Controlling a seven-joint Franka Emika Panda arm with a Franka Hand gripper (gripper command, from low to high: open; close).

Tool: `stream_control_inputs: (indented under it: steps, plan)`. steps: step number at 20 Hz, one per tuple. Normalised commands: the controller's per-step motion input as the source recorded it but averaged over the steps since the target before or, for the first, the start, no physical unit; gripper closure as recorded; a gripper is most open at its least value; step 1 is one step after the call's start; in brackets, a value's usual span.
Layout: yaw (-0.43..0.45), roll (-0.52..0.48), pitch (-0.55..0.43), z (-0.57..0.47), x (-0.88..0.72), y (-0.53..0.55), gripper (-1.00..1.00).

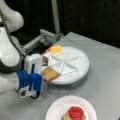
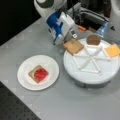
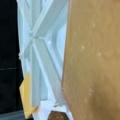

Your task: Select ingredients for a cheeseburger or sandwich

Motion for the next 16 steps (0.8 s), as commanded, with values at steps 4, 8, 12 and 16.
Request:
stream_control_inputs:
  steps: [4, 8, 12, 16]
  plan:
    - [0.037, 0.184, -0.055, -0.06, 0.17, -0.08, 1.00]
    - [0.040, 0.175, -0.055, -0.06, 0.18, -0.10, 1.00]
    - [0.038, 0.168, -0.054, -0.06, 0.19, -0.10, 1.00]
    - [0.036, 0.163, -0.039, -0.02, 0.19, -0.10, 1.00]
